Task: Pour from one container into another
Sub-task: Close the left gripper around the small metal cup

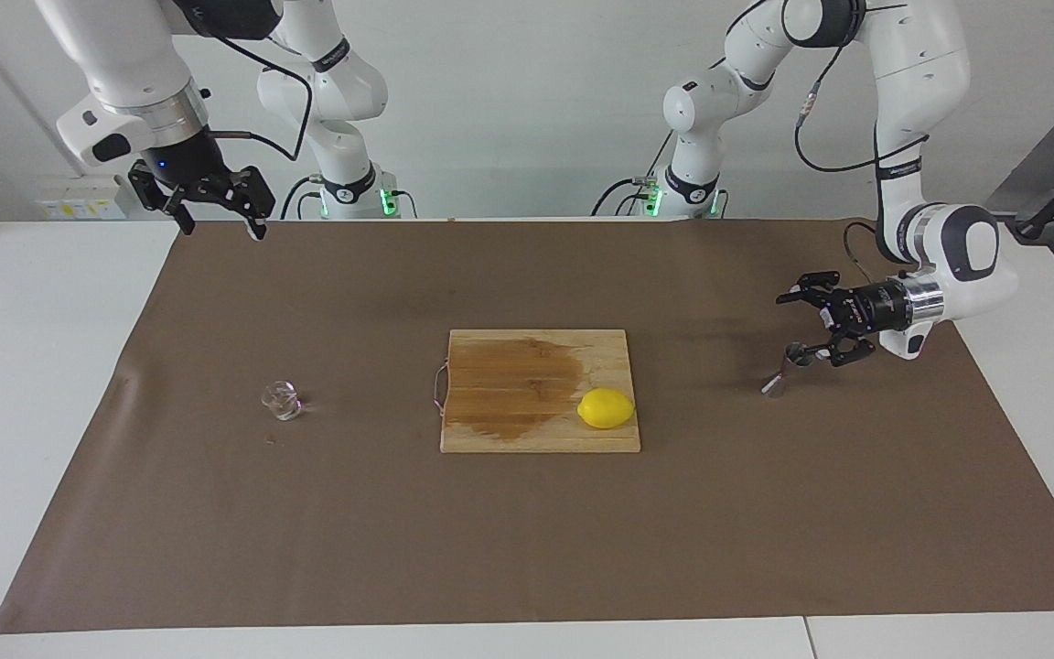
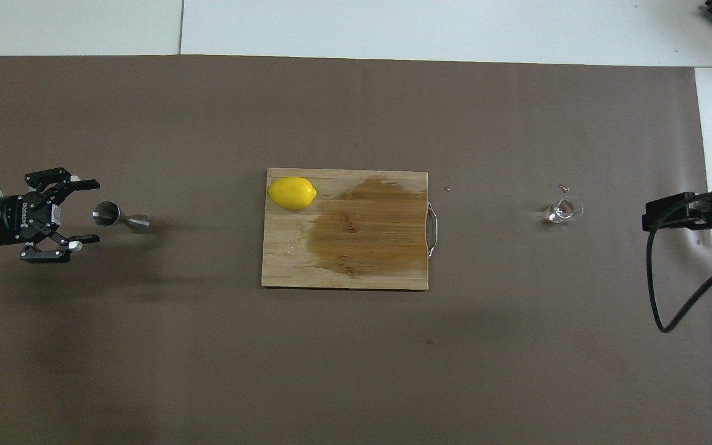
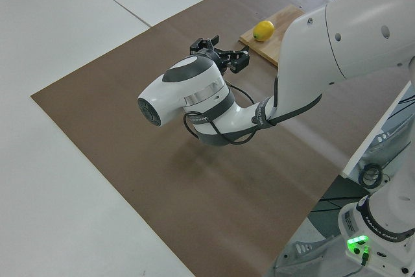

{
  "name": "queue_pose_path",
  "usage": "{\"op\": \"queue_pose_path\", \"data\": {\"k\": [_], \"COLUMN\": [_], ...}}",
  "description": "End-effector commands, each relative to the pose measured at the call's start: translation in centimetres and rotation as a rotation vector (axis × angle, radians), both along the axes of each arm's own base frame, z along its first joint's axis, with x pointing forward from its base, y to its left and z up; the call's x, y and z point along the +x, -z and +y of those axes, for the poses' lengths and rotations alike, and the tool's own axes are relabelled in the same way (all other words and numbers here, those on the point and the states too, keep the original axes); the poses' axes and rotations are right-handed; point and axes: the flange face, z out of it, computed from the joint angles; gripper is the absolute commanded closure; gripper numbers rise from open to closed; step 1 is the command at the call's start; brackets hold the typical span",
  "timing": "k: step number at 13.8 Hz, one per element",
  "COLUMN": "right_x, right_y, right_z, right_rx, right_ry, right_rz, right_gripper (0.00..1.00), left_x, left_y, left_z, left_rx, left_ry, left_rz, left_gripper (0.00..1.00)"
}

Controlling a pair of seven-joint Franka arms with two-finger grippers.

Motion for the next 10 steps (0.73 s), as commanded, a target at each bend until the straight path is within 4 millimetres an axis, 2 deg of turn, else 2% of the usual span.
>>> {"op": "queue_pose_path", "data": {"k": [1, 3, 6, 10], "right_x": [-0.5, -0.5, -0.5, -0.5], "right_y": [-0.3, -0.3, -0.3, -0.2], "right_z": [0.3, 0.3, 0.3, 0.3], "right_rx": [0.013, 0.013, 0.013, 0.013], "right_ry": [0.011, 0.011, 0.011, 0.011], "right_rz": [-0.001, -0.001, -0.001, 0.000], "right_gripper": [0.00, 0.00, 0.00, 0.00], "left_x": [-0.2, -0.3, 0.1, 1.1], "left_y": [1.9, 2.2, 3.8, 3.9], "left_z": [0.8, 1.5, 1.9, 2.6], "left_rx": [-0.018, -0.018, -0.029, -0.021], "left_ry": [-0.007, -0.004, 0.044, 0.067], "left_rz": [-0.001, 0.000, -0.045, -0.078], "left_gripper": [0.00, 0.00, 0.00, 0.00]}}
